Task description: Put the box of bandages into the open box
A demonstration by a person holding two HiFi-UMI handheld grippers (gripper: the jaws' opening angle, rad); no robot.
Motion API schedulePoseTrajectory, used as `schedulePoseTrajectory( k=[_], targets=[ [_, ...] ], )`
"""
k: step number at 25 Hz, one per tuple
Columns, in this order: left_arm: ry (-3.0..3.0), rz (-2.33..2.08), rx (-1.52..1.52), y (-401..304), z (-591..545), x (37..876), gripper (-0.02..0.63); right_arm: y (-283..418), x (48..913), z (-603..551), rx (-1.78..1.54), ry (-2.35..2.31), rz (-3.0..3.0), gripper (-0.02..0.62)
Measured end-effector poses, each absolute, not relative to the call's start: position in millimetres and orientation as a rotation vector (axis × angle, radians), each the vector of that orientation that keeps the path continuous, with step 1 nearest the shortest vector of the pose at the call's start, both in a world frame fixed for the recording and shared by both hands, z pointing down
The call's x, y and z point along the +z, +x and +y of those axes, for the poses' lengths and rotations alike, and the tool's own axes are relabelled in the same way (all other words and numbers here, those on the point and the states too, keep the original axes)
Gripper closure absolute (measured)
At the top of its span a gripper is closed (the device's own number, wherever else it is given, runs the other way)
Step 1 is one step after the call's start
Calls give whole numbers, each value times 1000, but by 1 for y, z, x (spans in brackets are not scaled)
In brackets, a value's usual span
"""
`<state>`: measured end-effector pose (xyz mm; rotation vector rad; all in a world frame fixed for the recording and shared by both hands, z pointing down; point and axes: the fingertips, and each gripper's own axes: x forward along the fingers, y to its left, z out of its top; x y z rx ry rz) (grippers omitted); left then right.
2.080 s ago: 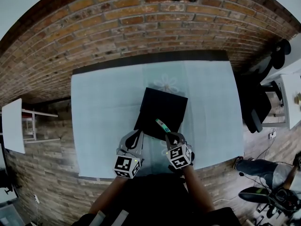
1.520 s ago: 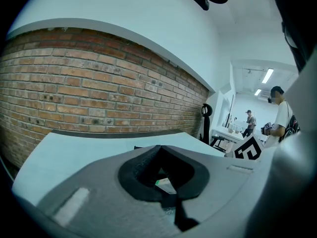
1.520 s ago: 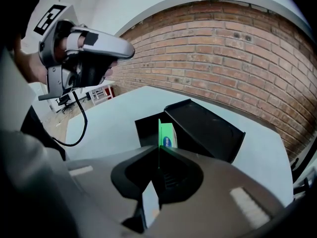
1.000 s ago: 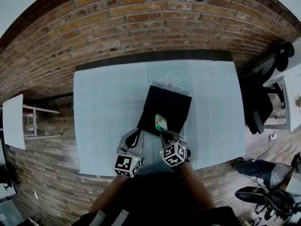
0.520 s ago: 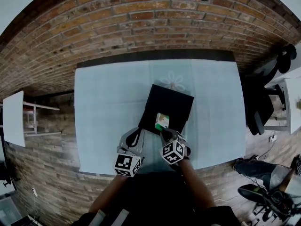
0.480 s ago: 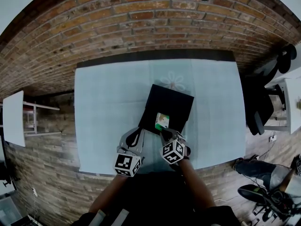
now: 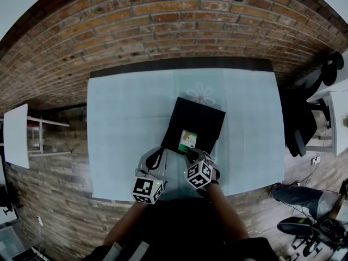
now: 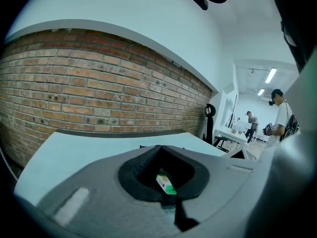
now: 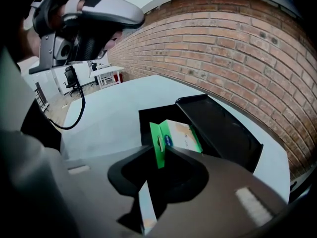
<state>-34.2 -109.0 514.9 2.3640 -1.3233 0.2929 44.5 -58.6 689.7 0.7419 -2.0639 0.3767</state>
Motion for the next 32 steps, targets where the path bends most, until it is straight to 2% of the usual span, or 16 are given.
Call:
schedulePoseTrajectory(
  k=[13,23,25,29,32],
  targets=[
    [2358,-1322,285,-37,-109,517,607,43,696,-50,452,708,-2049,495],
    [2363,-1327,269,-37,-110,514,607,42,692,-49,486,723,-2058,497],
    [2366,-1330,265,-38,-109,512,607,41,687,-51,493,742,-2068,510],
    [2373,-1337,252,-40,-107,508,607,41,672,-58,511,799,-2100,584],
    [2378,-1342,242,-41,-105,504,607,39,662,-59,518,811,-2118,595]
  ],
)
